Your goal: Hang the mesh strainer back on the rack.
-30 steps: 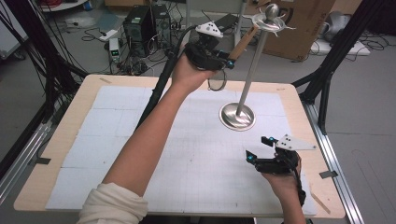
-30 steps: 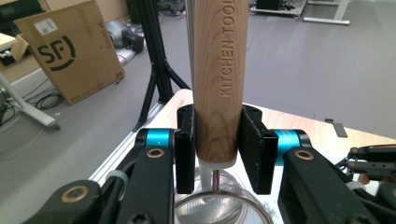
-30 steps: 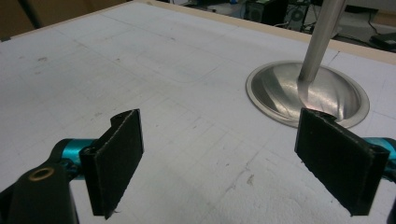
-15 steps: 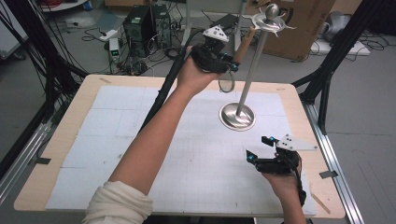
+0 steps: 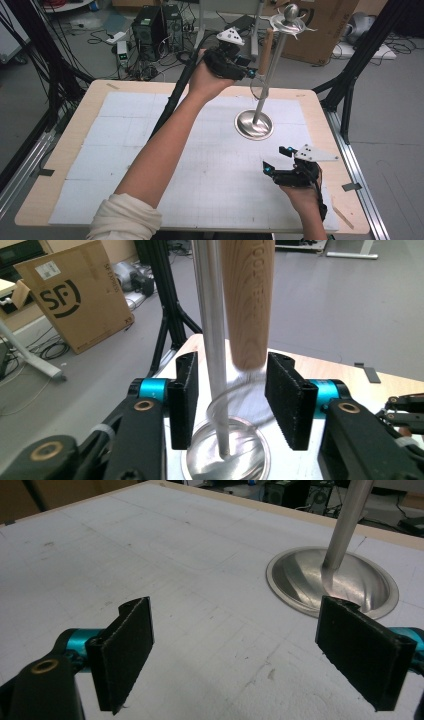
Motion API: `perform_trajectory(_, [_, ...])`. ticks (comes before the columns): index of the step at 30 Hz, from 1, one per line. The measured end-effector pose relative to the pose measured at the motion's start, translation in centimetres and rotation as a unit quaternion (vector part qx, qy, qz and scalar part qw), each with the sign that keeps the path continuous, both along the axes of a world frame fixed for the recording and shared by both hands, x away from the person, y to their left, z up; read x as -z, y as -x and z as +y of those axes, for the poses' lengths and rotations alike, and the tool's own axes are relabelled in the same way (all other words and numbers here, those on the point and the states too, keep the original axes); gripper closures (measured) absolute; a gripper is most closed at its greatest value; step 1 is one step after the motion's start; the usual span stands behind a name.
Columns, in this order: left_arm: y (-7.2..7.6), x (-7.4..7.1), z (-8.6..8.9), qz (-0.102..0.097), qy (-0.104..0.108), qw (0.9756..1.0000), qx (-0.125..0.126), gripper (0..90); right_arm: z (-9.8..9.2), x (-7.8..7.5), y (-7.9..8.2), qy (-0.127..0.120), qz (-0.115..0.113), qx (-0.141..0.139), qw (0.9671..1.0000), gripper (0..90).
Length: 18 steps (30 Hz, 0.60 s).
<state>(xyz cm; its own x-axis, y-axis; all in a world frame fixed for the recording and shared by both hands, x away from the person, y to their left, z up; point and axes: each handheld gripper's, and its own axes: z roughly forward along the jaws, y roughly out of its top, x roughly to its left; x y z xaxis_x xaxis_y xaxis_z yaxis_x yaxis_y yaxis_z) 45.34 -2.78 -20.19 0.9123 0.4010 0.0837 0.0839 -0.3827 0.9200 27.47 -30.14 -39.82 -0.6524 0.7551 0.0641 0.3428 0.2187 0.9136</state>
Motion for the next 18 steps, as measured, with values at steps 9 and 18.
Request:
perform_trajectory(9, [0.3, 0.9, 1.3, 0.013, 0.005, 0.9999, 0.005, 50.5, -0.3, -0.1, 0.1, -0.001, -0.003, 0.004, 1.0, 14.4])
perform_trajectory(18, [0.8, 1.6, 3.3, 0.021, 0.013, 0.9997, 0.002, 46.7, -0.3, -0.1, 0.0, 0.0, -0.001, 0.004, 1.0, 14.5])
